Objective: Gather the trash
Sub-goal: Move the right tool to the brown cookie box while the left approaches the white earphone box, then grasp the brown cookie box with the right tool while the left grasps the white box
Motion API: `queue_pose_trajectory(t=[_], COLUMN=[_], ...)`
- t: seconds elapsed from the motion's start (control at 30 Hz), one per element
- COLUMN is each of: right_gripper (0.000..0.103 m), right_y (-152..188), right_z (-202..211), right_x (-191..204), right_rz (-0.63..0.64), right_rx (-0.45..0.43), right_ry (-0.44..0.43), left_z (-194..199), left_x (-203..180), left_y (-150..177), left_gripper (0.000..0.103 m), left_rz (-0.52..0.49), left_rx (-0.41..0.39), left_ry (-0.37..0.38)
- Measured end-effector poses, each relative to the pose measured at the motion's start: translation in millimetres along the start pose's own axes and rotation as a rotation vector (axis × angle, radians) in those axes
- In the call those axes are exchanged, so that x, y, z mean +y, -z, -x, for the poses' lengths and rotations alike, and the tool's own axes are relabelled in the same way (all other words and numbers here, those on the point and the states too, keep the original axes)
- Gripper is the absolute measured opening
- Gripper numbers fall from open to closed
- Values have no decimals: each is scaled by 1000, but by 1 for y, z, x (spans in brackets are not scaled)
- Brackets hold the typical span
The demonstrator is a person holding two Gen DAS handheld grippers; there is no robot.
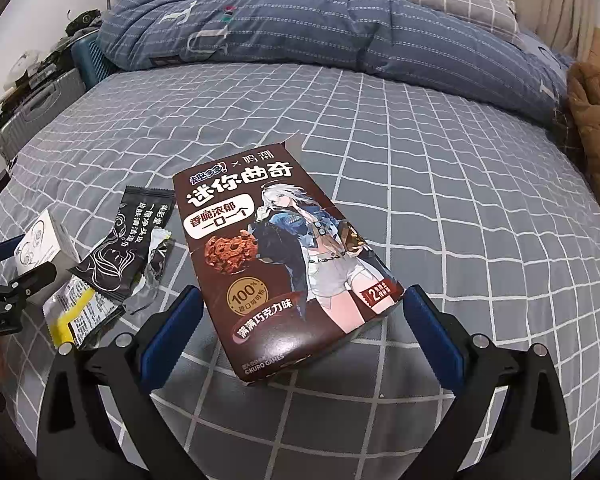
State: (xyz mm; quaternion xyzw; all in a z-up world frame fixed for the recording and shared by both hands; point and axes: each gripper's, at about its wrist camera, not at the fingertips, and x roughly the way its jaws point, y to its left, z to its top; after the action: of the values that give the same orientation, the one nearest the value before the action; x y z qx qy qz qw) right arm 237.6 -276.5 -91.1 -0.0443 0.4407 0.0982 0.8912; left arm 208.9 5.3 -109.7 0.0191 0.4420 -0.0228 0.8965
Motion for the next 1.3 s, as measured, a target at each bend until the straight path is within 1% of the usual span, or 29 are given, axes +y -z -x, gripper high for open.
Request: queue_pose_trajectory(t=[0.13, 0.2, 0.33, 0.43, 0.5, 0.53, 0.57, 0.6, 0.67, 0.77, 0.93, 1.03, 1.1, 1.2, 1.3], right_gripper=[95, 95, 95, 95, 95, 95, 95, 95, 95, 95, 95, 95, 95, 95, 95], right_y=[-3, -5, -10, -17, -23, -25, -27, -29, -28, -27, -28, -30, -29, -24, -20], right_z=[0, 2, 1, 4, 11, 14, 17, 17, 13, -2, -14, -20, -24, -34, -43], right_x=[-2, -2, -8, -12, -9, -7, -6, -5, -4, -6, -14, -13, -9, 1, 4], right_rz=[7, 20, 28, 15, 41, 55, 64, 69, 95, 128, 130, 143, 156, 196, 190], right_rx=[7, 4, 8, 5, -1, 10, 6, 2, 11, 45, 69, 81, 101, 125, 137], right_ry=[3, 12, -8, -42, -78, -124, -138, -134, -136, -113, -155, -189, -194, -179, -154], left_z=[-5, -8, -9, -10, -10, -10, -10, -10, -10, -8, -6, -6, -6, -6, -6], left_x=[-3, -3, -2, -1, -2, -3, -2, -3, -2, -3, -5, -6, -6, -7, -7], left_y=[1, 2, 2, 2, 2, 3, 3, 2, 2, 2, 2, 1, 0, -1, -2], left_gripper=[91, 86, 81, 81, 80, 80, 80, 80, 80, 80, 80, 80, 80, 79, 79], left_rz=[-3, -8, -4, -2, -7, -9, -7, -3, 2, 3, 9, 18, 20, 22, 22], left_rx=[12, 19, 16, 15, 13, 13, 11, 10, 8, 3, -3, -9, -11, -16, -18], left_ry=[6, 7, 8, 14, 9, 6, 4, 3, 0, -9, -18, -18, -16, -20, -24])
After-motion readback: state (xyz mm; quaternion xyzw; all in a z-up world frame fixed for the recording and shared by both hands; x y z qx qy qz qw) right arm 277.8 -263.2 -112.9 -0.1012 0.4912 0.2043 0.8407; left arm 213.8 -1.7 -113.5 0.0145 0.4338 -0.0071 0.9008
